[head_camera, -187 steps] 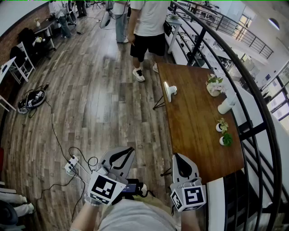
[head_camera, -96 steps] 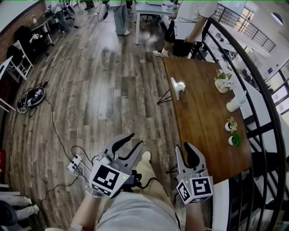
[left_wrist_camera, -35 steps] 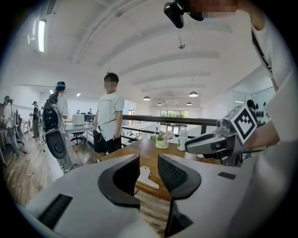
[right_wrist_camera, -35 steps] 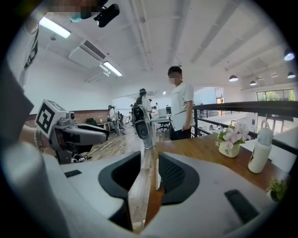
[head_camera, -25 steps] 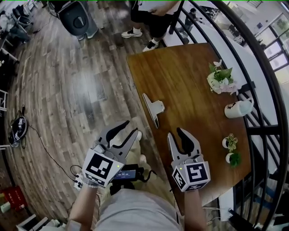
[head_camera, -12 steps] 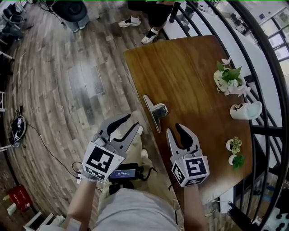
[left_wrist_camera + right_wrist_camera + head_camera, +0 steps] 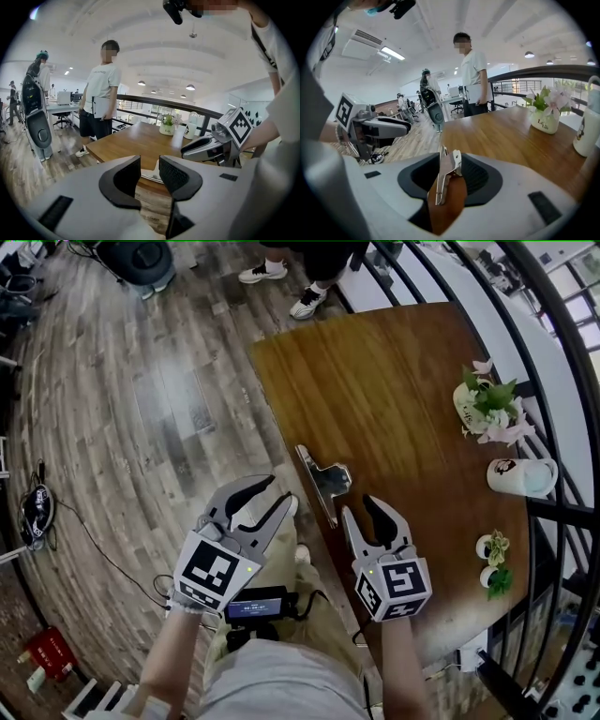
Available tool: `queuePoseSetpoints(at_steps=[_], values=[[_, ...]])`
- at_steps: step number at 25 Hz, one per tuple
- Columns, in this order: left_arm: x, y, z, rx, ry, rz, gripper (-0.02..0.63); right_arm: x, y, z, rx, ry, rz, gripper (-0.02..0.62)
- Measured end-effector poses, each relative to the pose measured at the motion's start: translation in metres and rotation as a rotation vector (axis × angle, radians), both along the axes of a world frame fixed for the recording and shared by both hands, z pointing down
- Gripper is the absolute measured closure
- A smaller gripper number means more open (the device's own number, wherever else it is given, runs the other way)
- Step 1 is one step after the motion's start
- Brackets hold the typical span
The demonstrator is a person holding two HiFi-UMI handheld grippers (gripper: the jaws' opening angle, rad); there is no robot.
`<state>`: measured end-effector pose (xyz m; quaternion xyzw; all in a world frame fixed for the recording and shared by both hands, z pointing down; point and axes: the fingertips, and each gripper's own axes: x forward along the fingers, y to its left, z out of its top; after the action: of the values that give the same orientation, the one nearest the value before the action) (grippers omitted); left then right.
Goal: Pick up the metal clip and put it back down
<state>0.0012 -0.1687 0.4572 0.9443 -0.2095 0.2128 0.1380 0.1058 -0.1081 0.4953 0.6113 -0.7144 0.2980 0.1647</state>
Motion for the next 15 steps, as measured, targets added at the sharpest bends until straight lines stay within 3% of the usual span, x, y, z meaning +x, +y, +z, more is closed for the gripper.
queuePoseSetpoints(at_steps=[15], values=[[0.007,-0.020,0.028,-0.046,-0.009,0.027,0.480,-0.003,-0.023,0.053,-0.092,-0.067,0.007,0.440]])
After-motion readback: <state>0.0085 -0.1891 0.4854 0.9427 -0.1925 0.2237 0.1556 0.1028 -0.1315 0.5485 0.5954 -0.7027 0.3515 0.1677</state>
